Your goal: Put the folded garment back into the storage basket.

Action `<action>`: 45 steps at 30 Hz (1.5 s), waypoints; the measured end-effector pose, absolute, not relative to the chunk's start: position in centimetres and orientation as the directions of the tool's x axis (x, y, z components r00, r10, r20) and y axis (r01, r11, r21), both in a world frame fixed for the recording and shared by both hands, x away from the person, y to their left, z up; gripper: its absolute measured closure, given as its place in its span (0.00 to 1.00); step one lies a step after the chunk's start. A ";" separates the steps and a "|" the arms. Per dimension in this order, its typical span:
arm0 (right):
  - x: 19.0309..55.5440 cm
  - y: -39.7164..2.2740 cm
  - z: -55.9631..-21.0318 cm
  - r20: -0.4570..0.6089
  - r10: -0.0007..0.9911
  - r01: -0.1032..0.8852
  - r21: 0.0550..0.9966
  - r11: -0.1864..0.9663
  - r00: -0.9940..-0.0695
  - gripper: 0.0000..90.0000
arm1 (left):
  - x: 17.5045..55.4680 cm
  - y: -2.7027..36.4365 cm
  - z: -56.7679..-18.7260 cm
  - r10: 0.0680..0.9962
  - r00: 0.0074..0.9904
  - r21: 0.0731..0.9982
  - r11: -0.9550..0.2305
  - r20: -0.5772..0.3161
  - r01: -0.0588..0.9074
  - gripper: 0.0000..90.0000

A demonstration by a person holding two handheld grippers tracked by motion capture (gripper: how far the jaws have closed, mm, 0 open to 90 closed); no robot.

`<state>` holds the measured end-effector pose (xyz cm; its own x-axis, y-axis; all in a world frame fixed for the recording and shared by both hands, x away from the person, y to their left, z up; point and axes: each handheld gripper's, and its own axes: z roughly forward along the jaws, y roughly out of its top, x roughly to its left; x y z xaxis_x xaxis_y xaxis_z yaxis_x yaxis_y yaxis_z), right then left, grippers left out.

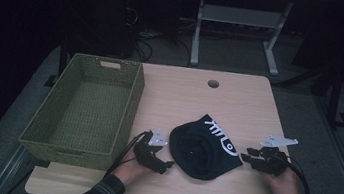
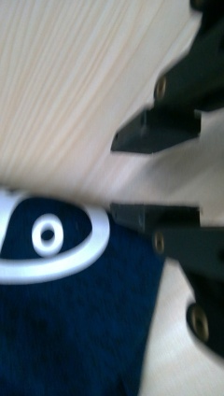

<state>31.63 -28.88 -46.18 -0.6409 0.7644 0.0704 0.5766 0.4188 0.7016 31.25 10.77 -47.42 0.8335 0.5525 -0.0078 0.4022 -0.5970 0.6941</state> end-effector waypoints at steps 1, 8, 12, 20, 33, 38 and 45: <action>31.7 -29.1 -46.3 0.062 0.777 0.577 0.708 0.408 -0.626 0.58 | 31.3 10.8 -47.3 0.555 0.832 0.691 -0.595 -0.015 0.410 0.15; 32.6 -30.1 -47.4 0.045 0.837 0.601 0.716 0.354 -0.545 0.33 | 31.2 10.1 -45.8 0.541 0.840 0.681 -0.597 -0.050 0.425 0.15; 32.9 -30.1 -47.8 0.026 0.849 0.608 0.710 0.356 -0.528 0.28 | 31.2 9.3 -45.1 0.520 0.852 0.669 -0.616 -0.050 0.416 0.14; 33.1 -30.2 -48.3 0.025 0.862 0.608 0.720 0.336 -0.506 0.14 | 31.7 8.1 -43.4 0.490 0.871 0.665 -0.639 -0.035 0.386 0.14; 33.2 -30.2 -48.3 0.027 0.865 0.613 0.717 0.333 -0.502 0.12 | 32.5 5.5 -42.8 0.459 0.888 0.647 -0.664 -0.043 0.375 0.15; 33.2 -30.2 -48.3 0.029 0.865 0.614 0.716 0.332 -0.501 0.12 | 33.2 4.3 -43.3 0.451 0.892 0.617 -0.690 -0.041 0.377 0.16; 33.2 -30.2 -48.3 0.029 0.865 0.614 0.716 0.331 -0.501 0.12 | 33.8 3.0 -44.8 0.437 0.899 0.559 -0.736 -0.037 0.381 0.16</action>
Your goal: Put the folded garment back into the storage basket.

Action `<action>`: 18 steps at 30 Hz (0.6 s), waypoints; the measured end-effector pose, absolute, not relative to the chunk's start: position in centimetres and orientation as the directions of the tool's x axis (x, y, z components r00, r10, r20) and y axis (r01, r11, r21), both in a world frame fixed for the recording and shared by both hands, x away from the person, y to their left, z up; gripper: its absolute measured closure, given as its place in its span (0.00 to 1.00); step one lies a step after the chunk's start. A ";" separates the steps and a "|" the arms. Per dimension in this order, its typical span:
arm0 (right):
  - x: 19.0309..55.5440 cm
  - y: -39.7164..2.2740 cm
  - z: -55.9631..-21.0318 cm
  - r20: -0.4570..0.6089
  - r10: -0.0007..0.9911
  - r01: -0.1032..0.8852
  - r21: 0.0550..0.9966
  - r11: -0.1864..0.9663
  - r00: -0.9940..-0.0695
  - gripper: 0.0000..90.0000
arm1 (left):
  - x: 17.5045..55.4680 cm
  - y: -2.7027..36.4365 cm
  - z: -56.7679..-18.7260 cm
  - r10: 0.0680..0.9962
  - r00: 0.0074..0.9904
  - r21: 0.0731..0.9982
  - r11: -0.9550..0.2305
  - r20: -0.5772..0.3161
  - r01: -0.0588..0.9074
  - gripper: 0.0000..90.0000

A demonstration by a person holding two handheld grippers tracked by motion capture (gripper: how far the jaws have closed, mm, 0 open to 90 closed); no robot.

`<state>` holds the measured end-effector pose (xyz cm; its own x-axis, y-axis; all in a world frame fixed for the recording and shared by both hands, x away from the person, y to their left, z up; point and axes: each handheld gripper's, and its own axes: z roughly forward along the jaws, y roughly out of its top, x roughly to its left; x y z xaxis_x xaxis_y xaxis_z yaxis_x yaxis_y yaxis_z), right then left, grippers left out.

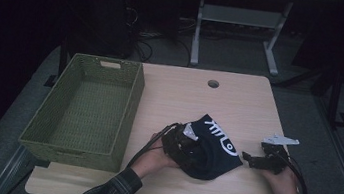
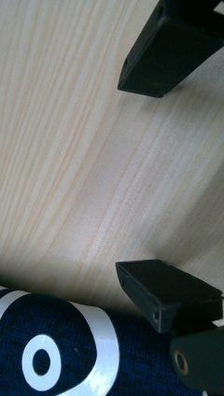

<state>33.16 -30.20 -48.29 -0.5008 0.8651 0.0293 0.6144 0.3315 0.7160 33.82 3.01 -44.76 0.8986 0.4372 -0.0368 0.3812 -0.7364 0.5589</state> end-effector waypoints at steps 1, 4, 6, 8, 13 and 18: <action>33.2 -30.2 -48.3 0.029 0.865 0.614 0.716 0.332 -0.501 0.12 | 33.8 2.9 -44.9 0.436 0.899 0.552 -0.740 -0.044 0.385 0.16; 33.2 -30.2 -48.3 0.029 0.866 0.615 0.716 0.331 -0.500 0.12 | 33.9 2.7 -45.3 0.429 0.902 0.529 -0.757 -0.038 0.382 0.18; 33.2 -30.2 -48.3 0.028 0.866 0.615 0.716 0.330 -0.499 0.12 | 33.9 2.5 -45.3 0.431 0.902 0.525 -0.761 -0.029 0.380 0.19; 33.2 -30.2 -48.3 0.029 0.867 0.615 0.716 0.330 -0.498 0.12 | 33.9 2.5 -45.4 0.425 0.905 0.518 -0.769 -0.023 0.375 0.19; 33.2 -30.2 -48.3 0.029 0.868 0.616 0.716 0.328 -0.496 0.12 | 33.9 2.4 -45.3 0.426 0.905 0.499 -0.784 0.000 0.369 0.27; 33.2 -30.2 -48.3 0.028 0.869 0.616 0.716 0.327 -0.494 0.12 | 34.2 2.4 -44.9 0.422 0.906 0.488 -0.792 0.003 0.367 0.45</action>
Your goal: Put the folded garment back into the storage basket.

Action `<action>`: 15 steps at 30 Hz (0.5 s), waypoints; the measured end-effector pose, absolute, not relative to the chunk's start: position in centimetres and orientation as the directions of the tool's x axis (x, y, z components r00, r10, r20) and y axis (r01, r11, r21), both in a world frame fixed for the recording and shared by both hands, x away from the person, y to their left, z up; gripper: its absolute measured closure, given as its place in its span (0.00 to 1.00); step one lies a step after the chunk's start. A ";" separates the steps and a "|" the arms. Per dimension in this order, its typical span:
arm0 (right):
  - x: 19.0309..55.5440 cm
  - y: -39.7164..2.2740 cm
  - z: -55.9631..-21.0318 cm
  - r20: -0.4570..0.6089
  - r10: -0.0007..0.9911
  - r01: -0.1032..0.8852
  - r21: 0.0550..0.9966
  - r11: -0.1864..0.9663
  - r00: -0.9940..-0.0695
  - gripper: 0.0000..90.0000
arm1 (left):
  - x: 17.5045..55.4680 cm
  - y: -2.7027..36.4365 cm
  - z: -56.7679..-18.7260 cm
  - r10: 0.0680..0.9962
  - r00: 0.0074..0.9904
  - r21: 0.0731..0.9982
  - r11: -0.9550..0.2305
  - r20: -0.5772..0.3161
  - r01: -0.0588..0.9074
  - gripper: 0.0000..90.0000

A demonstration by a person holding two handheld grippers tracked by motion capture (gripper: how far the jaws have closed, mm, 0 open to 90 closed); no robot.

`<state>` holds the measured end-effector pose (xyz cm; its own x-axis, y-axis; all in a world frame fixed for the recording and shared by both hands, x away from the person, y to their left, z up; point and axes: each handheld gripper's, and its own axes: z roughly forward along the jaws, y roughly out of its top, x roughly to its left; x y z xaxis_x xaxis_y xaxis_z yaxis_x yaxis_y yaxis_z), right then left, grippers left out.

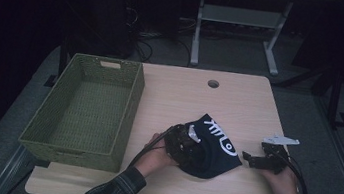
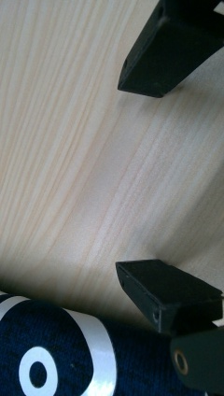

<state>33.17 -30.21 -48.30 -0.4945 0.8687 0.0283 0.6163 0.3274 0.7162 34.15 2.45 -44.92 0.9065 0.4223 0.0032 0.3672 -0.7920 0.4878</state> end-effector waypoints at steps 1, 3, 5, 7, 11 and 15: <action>33.2 -30.2 -48.3 0.028 0.869 0.616 0.716 0.327 -0.494 0.12 | 34.2 2.4 -44.9 0.422 0.906 0.488 -0.792 0.003 0.367 0.50; 33.2 -30.2 -48.3 0.029 0.870 0.617 0.716 0.326 -0.493 0.12 | 34.6 2.6 -44.7 0.426 0.905 0.484 -0.792 0.001 0.372 0.61; 33.2 -30.2 -48.3 0.029 0.870 0.617 0.717 0.325 -0.492 0.12 | 34.7 2.7 -44.7 0.427 0.904 0.484 -0.791 -0.003 0.375 0.69; 33.2 -30.2 -48.3 0.028 0.870 0.617 0.716 0.325 -0.491 0.12 | 35.1 2.8 -44.6 0.432 0.902 0.485 -0.785 -0.017 0.385 0.75; 33.2 -30.2 -48.3 0.027 0.871 0.616 0.717 0.326 -0.491 0.12 | 35.3 3.1 -44.6 0.436 0.899 0.493 -0.772 -0.050 0.401 0.78; 33.2 -30.2 -48.3 0.027 0.872 0.618 0.717 0.323 -0.488 0.12 | 35.6 3.5 -44.4 0.439 0.894 0.507 -0.751 -0.096 0.423 0.79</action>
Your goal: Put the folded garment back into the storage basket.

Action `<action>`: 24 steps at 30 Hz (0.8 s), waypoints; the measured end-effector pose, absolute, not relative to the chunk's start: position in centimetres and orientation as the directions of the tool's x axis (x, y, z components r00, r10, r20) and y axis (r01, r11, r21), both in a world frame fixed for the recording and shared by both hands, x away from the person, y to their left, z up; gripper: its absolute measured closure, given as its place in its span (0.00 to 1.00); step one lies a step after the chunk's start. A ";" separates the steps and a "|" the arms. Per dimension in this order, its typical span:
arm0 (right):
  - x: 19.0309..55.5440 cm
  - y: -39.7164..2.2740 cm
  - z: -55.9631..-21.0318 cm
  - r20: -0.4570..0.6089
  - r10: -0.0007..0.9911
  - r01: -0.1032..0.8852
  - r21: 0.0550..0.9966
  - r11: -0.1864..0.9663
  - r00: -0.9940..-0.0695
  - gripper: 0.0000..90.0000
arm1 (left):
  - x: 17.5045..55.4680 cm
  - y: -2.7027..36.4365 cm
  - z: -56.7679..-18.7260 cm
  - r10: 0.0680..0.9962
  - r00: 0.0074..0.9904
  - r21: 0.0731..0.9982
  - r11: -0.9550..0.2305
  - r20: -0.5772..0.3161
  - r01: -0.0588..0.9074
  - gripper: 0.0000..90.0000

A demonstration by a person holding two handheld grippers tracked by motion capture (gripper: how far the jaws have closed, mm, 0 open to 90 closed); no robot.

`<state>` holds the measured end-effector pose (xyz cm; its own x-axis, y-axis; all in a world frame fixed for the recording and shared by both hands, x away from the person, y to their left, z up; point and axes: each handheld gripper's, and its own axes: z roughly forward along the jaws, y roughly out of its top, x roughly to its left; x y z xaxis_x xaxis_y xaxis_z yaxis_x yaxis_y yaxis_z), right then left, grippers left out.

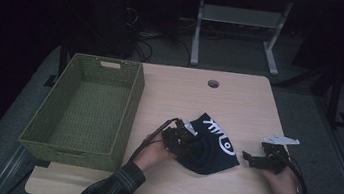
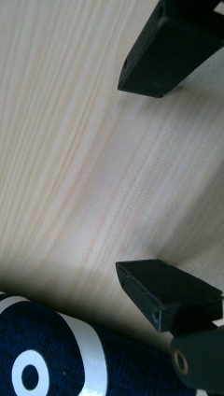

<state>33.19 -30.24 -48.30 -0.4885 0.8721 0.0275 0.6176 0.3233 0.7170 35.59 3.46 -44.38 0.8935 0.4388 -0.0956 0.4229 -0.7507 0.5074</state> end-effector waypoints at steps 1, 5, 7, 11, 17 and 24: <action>33.2 -30.2 -48.3 0.027 0.872 0.617 0.717 0.324 -0.489 0.12 | 35.6 3.5 -44.3 0.443 0.891 0.513 -0.743 -0.103 0.429 0.79; 33.2 -30.2 -48.3 0.026 0.873 0.618 0.717 0.324 -0.488 0.12 | 35.5 3.7 -43.5 0.437 0.892 0.517 -0.741 -0.114 0.429 0.80; 33.2 -30.2 -48.3 0.030 0.873 0.621 0.715 0.321 -0.486 0.12 | 35.4 3.7 -43.3 0.442 0.889 0.527 -0.730 -0.124 0.436 0.80; 33.2 -30.2 -48.3 0.029 0.873 0.620 0.715 0.322 -0.487 0.12 | 35.4 4.0 -42.0 0.442 0.886 0.536 -0.720 -0.136 0.441 0.80; 33.2 -30.2 -48.3 0.029 0.873 0.620 0.715 0.322 -0.486 0.12 | 35.6 4.5 -40.4 0.446 0.884 0.560 -0.700 -0.144 0.444 0.81; 33.1 -30.2 -48.3 0.031 0.875 0.624 0.714 0.318 -0.482 0.12 | 36.2 5.4 -37.8 0.453 0.880 0.587 -0.677 -0.144 0.445 0.81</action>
